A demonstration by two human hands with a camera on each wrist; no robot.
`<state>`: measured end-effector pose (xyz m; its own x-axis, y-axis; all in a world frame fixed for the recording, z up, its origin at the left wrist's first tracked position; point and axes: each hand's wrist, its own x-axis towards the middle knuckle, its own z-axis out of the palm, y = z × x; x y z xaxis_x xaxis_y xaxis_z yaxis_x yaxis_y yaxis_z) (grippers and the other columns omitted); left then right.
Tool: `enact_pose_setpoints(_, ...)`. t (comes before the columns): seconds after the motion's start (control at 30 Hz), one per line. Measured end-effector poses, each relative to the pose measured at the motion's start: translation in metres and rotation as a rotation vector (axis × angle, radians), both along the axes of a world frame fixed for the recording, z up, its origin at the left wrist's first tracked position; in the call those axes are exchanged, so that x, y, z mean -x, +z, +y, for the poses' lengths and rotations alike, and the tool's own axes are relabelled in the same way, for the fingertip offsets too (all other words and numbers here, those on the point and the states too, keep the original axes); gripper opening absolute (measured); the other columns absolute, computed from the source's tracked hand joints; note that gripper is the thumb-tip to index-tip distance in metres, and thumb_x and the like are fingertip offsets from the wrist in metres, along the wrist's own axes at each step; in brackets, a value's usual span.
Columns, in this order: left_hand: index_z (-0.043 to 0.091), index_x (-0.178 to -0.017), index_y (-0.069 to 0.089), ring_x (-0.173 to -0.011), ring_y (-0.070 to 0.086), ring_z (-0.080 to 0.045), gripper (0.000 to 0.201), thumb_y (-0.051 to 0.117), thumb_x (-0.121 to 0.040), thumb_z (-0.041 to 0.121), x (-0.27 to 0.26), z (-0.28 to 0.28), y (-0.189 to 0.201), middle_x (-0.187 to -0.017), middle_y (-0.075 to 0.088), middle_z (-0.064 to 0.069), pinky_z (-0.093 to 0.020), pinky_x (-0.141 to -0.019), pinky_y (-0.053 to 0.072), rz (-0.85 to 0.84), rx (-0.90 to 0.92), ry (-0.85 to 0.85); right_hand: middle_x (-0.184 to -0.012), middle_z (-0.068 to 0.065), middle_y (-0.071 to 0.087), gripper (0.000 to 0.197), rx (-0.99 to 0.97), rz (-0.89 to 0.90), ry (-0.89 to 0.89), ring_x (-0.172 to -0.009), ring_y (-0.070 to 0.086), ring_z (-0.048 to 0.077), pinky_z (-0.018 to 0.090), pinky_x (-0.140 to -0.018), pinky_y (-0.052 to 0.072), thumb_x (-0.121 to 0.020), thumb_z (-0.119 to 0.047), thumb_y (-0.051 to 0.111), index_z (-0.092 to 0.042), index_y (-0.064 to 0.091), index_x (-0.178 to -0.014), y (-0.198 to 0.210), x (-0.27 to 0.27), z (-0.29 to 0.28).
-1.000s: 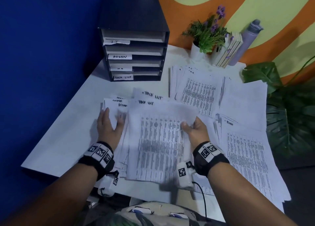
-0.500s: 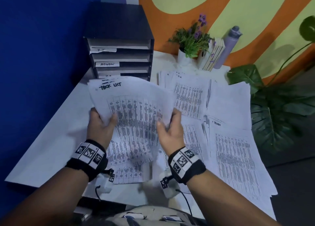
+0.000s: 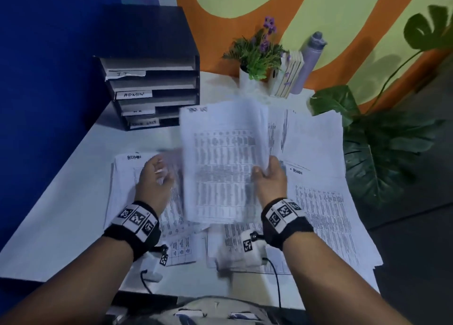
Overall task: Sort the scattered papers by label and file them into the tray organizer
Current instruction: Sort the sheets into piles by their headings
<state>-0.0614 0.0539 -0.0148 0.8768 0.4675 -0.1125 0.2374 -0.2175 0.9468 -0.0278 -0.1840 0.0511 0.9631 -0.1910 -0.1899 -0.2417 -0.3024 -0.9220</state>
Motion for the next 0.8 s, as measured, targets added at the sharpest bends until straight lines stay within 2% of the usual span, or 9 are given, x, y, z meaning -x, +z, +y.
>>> enact_pose_setpoints(0.07, 0.031, -0.139, 0.040, -0.128, 0.044, -0.017, 0.048, 0.056, -0.095, 0.021, 0.002, -0.001, -0.014, -0.143, 0.040, 0.003, -0.039, -0.104, 0.042, 0.106, -0.148, -0.038, -0.127, 0.015, 0.056, 0.036, 0.106, -0.002, -0.082, -0.100, 0.055, 0.019, 0.025, -0.084, 0.043, -0.097, -0.008, 0.050, -0.006, 0.046, -0.133, -0.006, -0.006, -0.032)
enact_pose_setpoints(0.1, 0.033, -0.139, 0.040, -0.131, 0.042, -0.019, 0.049, 0.057, -0.094, 0.025, 0.003, 0.000, -0.022, -0.146, 0.035, 0.002, -0.044, -0.107, 0.040, 0.158, -0.215, -0.048, -0.113, 0.015, 0.059, 0.026, 0.149, -0.007, -0.117, -0.096, 0.057, 0.026, 0.026, -0.080, 0.045, -0.096, -0.007, 0.050, -0.003, 0.052, -0.122, -0.009, -0.009, -0.049)
enact_pose_setpoints(0.17, 0.036, -0.139, 0.039, -0.134, 0.040, -0.023, 0.052, 0.059, -0.091, 0.031, 0.004, 0.002, -0.036, -0.150, 0.031, 0.002, -0.049, -0.109, 0.037, 0.221, -0.327, -0.071, -0.086, 0.012, 0.054, 0.003, 0.242, -0.010, -0.152, -0.082, 0.053, 0.027, 0.027, -0.063, 0.044, -0.094, -0.006, 0.051, -0.006, 0.054, -0.094, -0.017, -0.014, -0.087)
enact_pose_setpoints(0.2, 0.037, -0.140, 0.038, -0.136, 0.038, -0.024, 0.054, 0.059, -0.090, 0.035, 0.004, 0.002, -0.042, -0.152, 0.029, 0.002, -0.050, -0.110, 0.034, 0.252, -0.384, -0.092, -0.082, 0.010, 0.048, 0.004, 0.285, 0.010, -0.168, -0.078, 0.049, 0.023, 0.026, -0.059, 0.039, -0.093, -0.006, 0.050, -0.004, 0.050, -0.089, -0.021, -0.017, -0.105)
enact_pose_setpoints(0.27, 0.036, -0.143, 0.034, -0.142, 0.027, -0.024, 0.059, 0.058, -0.090, 0.040, 0.005, 0.000, -0.049, -0.157, 0.023, 0.002, -0.052, -0.115, 0.025, 0.351, -0.507, -0.117, -0.086, 0.011, 0.049, 0.010, 0.348, 0.062, -0.202, -0.079, 0.049, 0.022, 0.027, -0.064, 0.038, -0.091, -0.008, 0.051, 0.001, 0.049, -0.097, -0.028, -0.019, -0.141)
enact_pose_setpoints(0.33, 0.038, -0.146, 0.028, -0.147, 0.013, -0.023, 0.064, 0.056, -0.090, 0.046, 0.008, -0.003, -0.052, -0.160, 0.014, 0.003, -0.056, -0.114, 0.018, 0.474, -0.611, -0.122, -0.090, 0.014, 0.059, 0.010, 0.391, 0.089, -0.233, -0.081, 0.057, 0.027, 0.030, -0.071, 0.044, -0.089, -0.009, 0.054, -0.004, 0.055, -0.098, -0.034, -0.018, -0.174)
enact_pose_setpoints(0.47, 0.045, -0.147, 0.017, -0.147, -0.002, -0.029, 0.074, 0.054, -0.085, 0.059, 0.016, -0.005, -0.061, -0.161, -0.001, 0.005, -0.065, -0.110, 0.016, 0.670, -0.644, -0.144, -0.084, 0.019, 0.063, 0.011, 0.423, 0.135, -0.337, -0.077, 0.062, 0.035, 0.034, -0.065, 0.049, -0.083, -0.005, 0.055, -0.006, 0.060, -0.092, -0.043, -0.012, -0.220)
enact_pose_setpoints(0.6, 0.042, -0.150, 0.014, -0.146, -0.008, -0.034, 0.084, 0.055, -0.081, 0.066, 0.021, -0.001, -0.077, -0.161, -0.007, 0.001, -0.062, -0.113, 0.013, 0.758, -0.609, -0.178, -0.089, 0.020, 0.064, 0.018, 0.334, 0.192, -0.417, -0.078, 0.061, 0.033, 0.036, -0.070, 0.050, -0.084, -0.003, 0.055, -0.003, 0.061, -0.102, -0.043, -0.017, -0.242)
enact_pose_setpoints(0.8, 0.043, -0.150, 0.014, -0.146, -0.009, -0.033, 0.087, 0.053, -0.078, 0.072, 0.021, 0.007, -0.088, -0.161, -0.007, 0.002, -0.062, -0.114, 0.012, 0.774, -0.611, -0.202, -0.093, 0.017, 0.060, 0.023, 0.164, 0.194, -0.402, -0.082, 0.057, 0.028, 0.035, -0.074, 0.046, -0.090, -0.007, 0.056, -0.002, 0.058, -0.112, -0.040, -0.043, -0.252)
